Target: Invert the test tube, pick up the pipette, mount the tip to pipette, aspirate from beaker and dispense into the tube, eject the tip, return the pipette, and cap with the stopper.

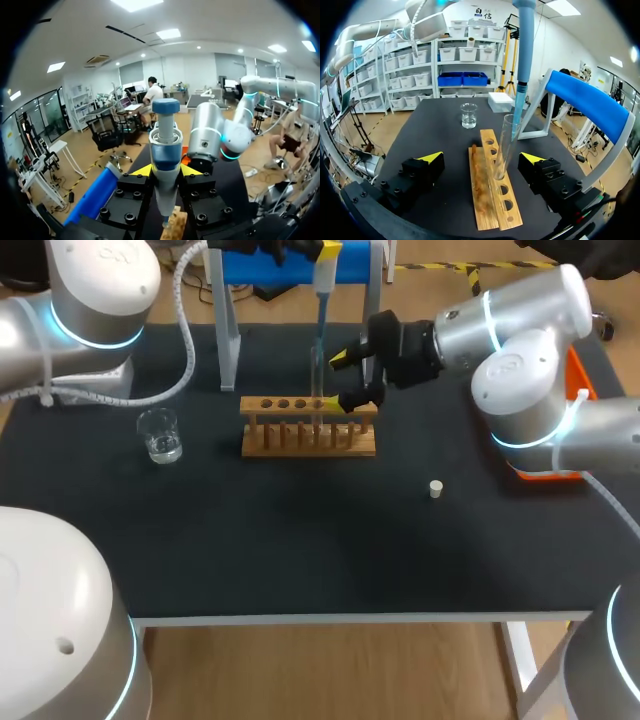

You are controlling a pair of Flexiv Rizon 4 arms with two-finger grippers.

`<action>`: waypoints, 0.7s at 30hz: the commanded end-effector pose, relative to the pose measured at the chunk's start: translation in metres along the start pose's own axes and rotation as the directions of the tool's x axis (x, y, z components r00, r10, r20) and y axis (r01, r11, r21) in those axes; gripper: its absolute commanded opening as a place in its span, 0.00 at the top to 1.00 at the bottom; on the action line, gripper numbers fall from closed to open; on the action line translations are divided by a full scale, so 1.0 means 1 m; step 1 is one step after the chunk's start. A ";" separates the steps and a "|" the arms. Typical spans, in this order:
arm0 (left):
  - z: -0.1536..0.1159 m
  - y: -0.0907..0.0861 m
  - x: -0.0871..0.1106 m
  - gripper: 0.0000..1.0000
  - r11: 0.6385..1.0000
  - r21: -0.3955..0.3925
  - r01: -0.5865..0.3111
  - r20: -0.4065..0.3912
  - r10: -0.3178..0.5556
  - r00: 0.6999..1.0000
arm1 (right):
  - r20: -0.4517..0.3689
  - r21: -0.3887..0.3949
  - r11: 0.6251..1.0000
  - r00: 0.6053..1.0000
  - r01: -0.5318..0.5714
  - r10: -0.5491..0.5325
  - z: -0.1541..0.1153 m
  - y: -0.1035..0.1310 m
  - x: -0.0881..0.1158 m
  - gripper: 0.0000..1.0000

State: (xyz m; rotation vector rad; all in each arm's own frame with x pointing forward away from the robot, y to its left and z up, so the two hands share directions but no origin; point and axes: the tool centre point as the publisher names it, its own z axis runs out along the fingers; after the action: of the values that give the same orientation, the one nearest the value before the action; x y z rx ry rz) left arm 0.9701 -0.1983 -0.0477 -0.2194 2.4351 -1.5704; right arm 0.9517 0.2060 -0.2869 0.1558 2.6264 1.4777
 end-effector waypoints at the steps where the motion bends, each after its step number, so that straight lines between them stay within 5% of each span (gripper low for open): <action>1: 0.001 -0.004 0.000 1.00 1.000 -0.006 -0.001 0.001 0.001 1.000 | -0.001 0.001 1.000 1.000 0.000 0.000 0.000 0.000 0.000 0.00; 21: -0.004 -0.016 0.008 1.00 1.000 -0.023 -0.013 0.005 0.013 1.000 | -0.001 0.001 1.000 1.000 0.000 0.000 0.000 0.000 0.000 0.00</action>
State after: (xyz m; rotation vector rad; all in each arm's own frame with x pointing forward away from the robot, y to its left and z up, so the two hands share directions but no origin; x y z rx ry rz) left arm 0.9641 -0.2051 -0.0351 -0.2046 2.4440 -1.5433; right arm 0.9518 0.2061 -0.2869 0.1558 2.6265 1.4779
